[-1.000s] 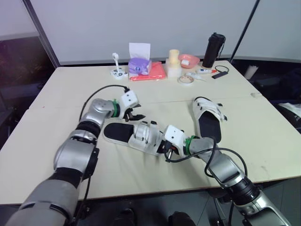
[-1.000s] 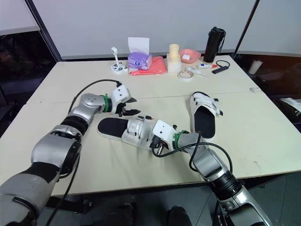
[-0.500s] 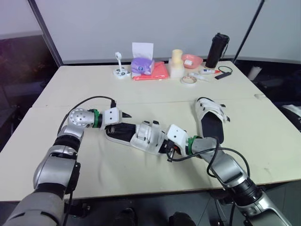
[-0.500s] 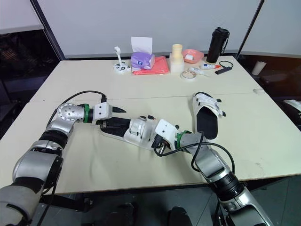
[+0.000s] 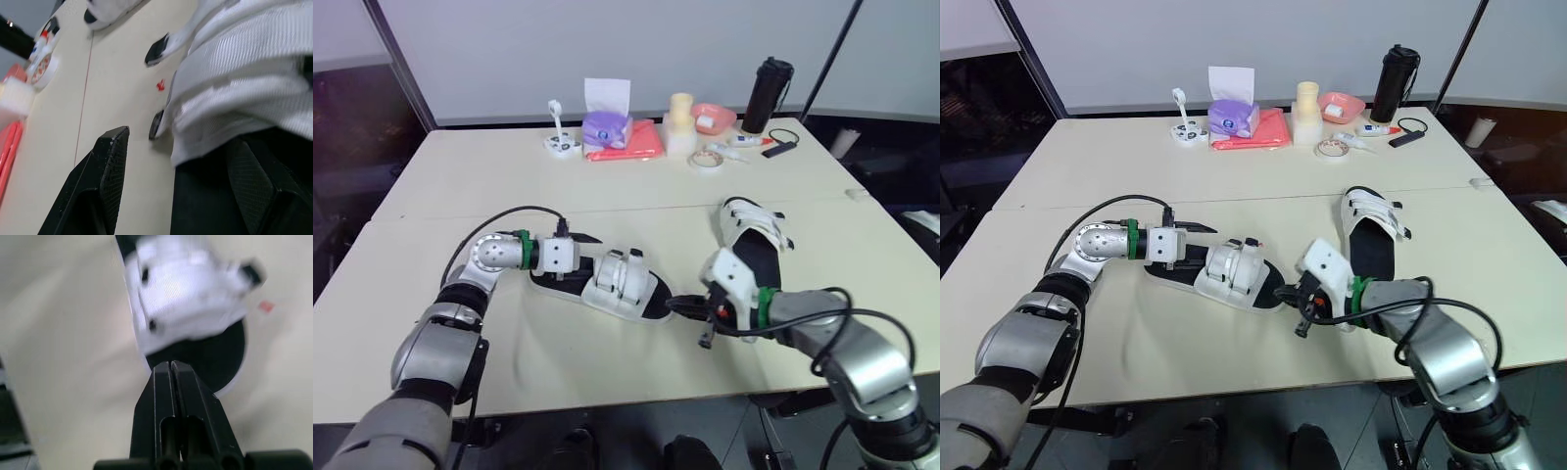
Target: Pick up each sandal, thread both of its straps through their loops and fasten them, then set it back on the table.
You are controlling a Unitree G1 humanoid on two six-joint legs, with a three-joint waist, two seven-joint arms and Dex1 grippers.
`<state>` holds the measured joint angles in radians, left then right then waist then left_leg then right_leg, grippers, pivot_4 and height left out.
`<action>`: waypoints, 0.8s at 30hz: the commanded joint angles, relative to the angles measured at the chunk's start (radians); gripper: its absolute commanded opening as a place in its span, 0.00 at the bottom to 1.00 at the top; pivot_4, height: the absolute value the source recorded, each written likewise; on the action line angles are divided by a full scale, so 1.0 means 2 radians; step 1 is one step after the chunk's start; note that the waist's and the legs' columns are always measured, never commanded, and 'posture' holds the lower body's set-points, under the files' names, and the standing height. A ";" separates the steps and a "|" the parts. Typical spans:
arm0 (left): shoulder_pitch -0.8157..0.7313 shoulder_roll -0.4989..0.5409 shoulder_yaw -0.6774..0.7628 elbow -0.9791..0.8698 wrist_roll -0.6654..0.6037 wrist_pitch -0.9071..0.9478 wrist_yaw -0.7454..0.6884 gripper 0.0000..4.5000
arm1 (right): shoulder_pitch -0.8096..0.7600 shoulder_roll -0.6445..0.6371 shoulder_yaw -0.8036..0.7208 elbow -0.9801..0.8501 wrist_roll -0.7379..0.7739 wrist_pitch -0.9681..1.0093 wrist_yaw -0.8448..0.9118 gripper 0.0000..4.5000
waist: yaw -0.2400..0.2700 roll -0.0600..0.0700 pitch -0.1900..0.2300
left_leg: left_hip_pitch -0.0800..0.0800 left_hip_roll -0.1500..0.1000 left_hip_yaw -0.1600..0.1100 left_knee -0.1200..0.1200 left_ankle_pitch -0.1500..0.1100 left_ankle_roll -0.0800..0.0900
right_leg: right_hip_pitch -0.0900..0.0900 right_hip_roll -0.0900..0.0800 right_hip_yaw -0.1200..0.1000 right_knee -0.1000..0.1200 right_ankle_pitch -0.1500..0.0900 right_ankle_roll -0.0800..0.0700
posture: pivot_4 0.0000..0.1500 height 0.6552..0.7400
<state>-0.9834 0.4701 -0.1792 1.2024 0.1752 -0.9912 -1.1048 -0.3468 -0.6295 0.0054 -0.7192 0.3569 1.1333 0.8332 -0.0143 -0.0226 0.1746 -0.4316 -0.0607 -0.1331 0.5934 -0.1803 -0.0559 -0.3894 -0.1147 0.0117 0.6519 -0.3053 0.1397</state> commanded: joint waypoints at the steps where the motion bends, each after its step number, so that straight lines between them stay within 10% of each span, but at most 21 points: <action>1: -0.006 0.000 0.002 -0.003 -0.016 -0.024 -0.018 0.67 | -0.018 -0.010 -0.045 -0.036 0.047 0.031 -0.002 0.00 | 0.000 0.000 0.000 | 0.000 0.000 0.000 0.000 0.000 0.000 | 0.000 0.000 0.000 0.000 0.000 0.000 | 1.00 1.00; 13: 0.009 -0.001 -0.034 0.008 0.071 -0.208 0.093 0.67 | -0.051 -0.035 -0.054 -0.042 0.093 0.038 -0.049 0.00 | 0.001 0.000 0.001 | 0.000 0.000 0.000 0.000 0.000 0.000 | 0.000 0.000 0.000 0.000 0.000 0.000 | 1.00 1.00; 24: -0.023 0.027 -0.170 -0.023 0.395 -0.141 0.554 0.67 | -0.053 -0.053 -0.046 -0.039 0.113 0.028 -0.076 0.00 | 0.003 0.000 0.001 | 0.001 0.000 0.000 0.002 0.000 0.000 | 0.001 0.000 0.000 0.001 0.001 0.001 | 1.00 1.00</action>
<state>-1.0147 0.5115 -0.4465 1.1613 0.8344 -1.3363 -0.1792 -0.4353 -0.7263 -0.0821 -0.7659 0.5690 1.2124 0.6909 -0.0074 -0.0231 0.1757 -0.4300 -0.0614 -0.1326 0.5981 -0.1800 -0.0554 -0.3859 -0.1151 0.0117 0.6548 -0.3036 0.1427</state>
